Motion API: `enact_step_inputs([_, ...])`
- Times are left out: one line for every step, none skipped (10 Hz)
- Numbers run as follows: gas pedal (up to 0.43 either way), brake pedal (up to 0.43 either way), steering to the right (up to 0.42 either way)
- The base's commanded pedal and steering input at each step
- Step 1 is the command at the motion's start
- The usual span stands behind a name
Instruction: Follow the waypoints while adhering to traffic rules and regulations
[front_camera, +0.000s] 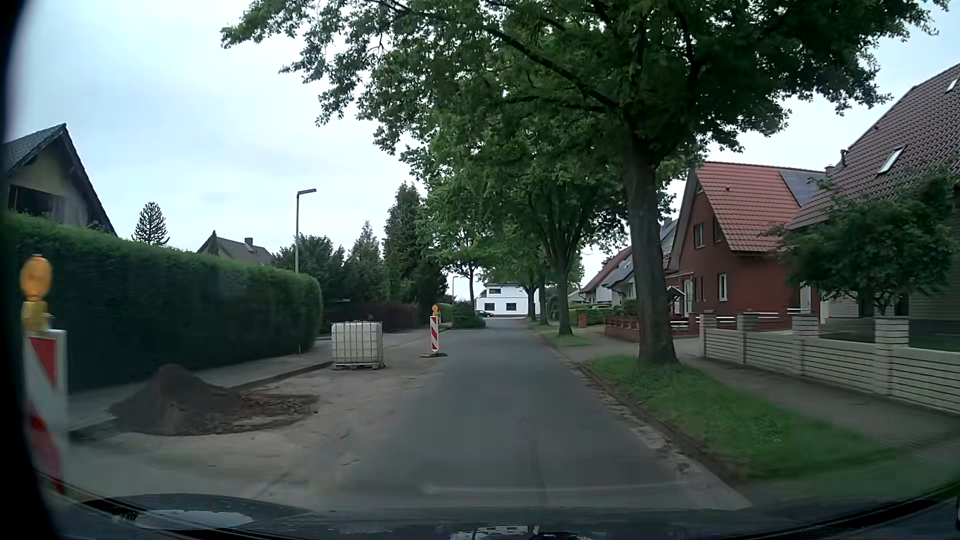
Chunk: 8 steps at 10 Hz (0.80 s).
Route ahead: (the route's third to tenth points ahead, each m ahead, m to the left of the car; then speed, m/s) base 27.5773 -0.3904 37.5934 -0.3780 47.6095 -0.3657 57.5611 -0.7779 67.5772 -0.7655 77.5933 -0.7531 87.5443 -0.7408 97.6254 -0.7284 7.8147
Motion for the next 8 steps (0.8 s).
enact_step_inputs([0.13, 0.0, -0.003])
enact_step_inputs([0.13, 0.0, -0.003])
enact_step_inputs([0.13, 0.0, -0.003])
enact_step_inputs([0.13, 0.0, -0.004])
enact_step_inputs([0.13, 0.0, -0.004])
enact_step_inputs([0.13, 0.0, -0.004])
enact_step_inputs([0.13, 0.0, -0.004])
enact_step_inputs([0.13, 0.0, -0.004])
